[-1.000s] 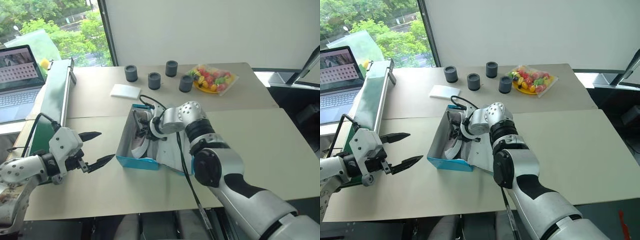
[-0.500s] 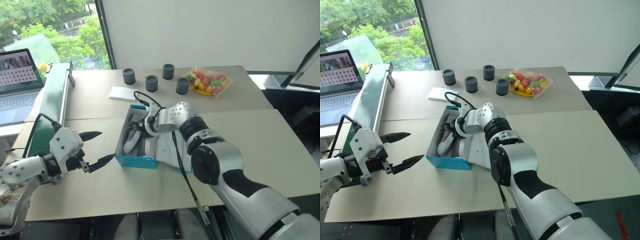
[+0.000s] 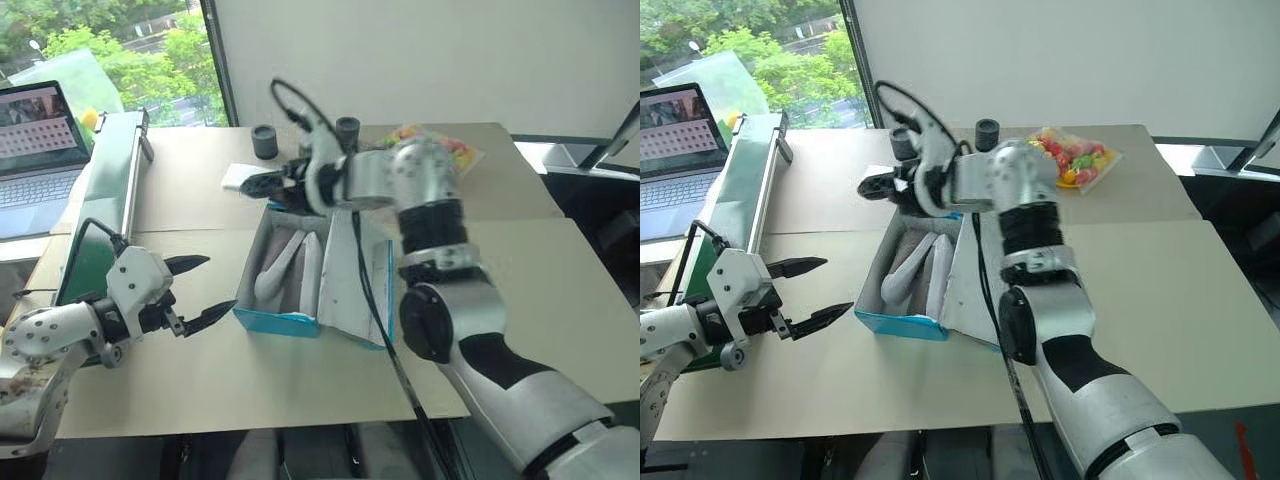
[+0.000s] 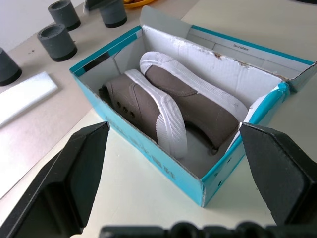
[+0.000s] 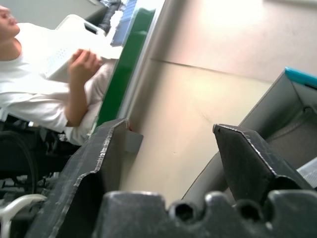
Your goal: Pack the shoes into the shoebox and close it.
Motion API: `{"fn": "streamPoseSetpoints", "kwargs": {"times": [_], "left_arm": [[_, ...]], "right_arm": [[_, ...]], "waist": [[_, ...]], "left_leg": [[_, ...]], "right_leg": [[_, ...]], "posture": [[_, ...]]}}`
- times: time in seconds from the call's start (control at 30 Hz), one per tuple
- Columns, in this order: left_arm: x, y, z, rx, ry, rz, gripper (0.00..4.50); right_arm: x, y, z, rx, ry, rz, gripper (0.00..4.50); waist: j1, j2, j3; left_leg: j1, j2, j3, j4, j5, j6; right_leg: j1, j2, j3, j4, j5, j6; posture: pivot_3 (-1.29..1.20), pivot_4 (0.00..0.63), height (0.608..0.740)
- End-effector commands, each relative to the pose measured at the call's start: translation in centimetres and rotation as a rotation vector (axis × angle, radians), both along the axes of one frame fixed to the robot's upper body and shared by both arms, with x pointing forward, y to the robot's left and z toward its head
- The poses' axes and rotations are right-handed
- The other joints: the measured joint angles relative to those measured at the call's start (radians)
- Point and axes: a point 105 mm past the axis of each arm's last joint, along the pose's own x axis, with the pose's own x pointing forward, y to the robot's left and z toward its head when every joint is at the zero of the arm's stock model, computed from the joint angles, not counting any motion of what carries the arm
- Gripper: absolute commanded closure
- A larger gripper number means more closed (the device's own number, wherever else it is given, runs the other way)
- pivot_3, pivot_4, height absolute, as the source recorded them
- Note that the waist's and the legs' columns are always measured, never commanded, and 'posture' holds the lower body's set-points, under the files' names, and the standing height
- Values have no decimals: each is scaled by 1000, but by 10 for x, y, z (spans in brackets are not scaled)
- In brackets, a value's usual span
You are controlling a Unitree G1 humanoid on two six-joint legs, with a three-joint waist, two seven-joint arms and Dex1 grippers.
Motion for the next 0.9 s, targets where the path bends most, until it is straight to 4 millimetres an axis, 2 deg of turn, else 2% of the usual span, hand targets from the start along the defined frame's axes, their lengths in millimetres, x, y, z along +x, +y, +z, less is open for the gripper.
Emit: {"fn": "streamPoseSetpoints", "kwargs": {"times": [0.03, 0.1, 0.13, 0.23, 0.33, 0.4, 0.57, 0.67, 0.83, 0.9], "left_arm": [[1, 0, 7, 10, -35, -11, 0], [2, 1, 6, 7, -31, -10, 0], [2, 1, 6, 5, -28, -11, 0], [4, 1, 5, 4, -23, -13, 0], [5, 1, 6, 4, -20, -18, 0], [6, 0, 6, 3, -17, -22, 0], [9, -3, 5, 3, -10, -43, 0], [10, -5, 5, 3, -7, -56, 0], [13, -3, 5, 3, -3, -61, 0], [15, -3, 6, 3, -2, -62, 0]], "right_arm": [[-55, -10, 27, 126, -131, 294, 2466], [-80, -25, 12, 94, -154, 413, 3221], [-91, -35, -2, 58, -152, 450, 3519], [-111, -53, -30, -18, -149, 512, 4452], [-140, -73, -53, -65, -139, 618, 4452], [-150, -81, -74, -144, -127, 642, 4452], [-140, -89, -133, -380, -139, 544, 4452], [-131, -90, -158, -461, -141, 452, 4452], [-111, -96, -200, -550, -111, 219, 4452], [-98, -110, -221, -631, -106, 68, 4452]], "waist": [[0, 0, 0], [1, 0, 0], [2, 0, 0], [3, 0, 0], [-1, 0, 0], [3, 1, 0], [-2, 0, 0], [5, 0, 0], [17, 0, 0], [22, 0, 0]], "left_leg": [[0, 0, 0, 0, 0, 0], [0, 0, 0, 0, 0, 0], [0, 0, 0, 0, 0, 0], [1, 0, 0, 1, 0, 0], [2, 0, 1, 2, 0, 0], [2, 0, 2, 2, 0, 0], [11, 2, 5, 2, 0, 0], [15, 2, 5, 3, 0, 0], [15, 2, 5, 5, 0, 0], [15, 2, 5, 5, 0, 0]], "right_leg": [[0, 0, 0, 0, 0, 0], [0, 0, 0, 0, 0, 0], [0, 0, 0, 0, 0, 0], [1, 0, 0, -1, 0, 0], [1, 0, 1, 0, 0, 0], [1, 0, 1, 1, 0, 0], [9, 1, 2, 0, -3, 5], [13, 1, 2, -1, -5, 8], [14, 1, 3, -1, -5, 8], [14, 1, 3, -1, -3, 5]], "posture": [[0, 150, 726], [0, 150, 726], [0, 150, 726], [0, 150, 726], [0, 150, 726], [0, 150, 726], [0, 150, 726], [0, 150, 726], [0, 150, 726], [0, 150, 726]]}}
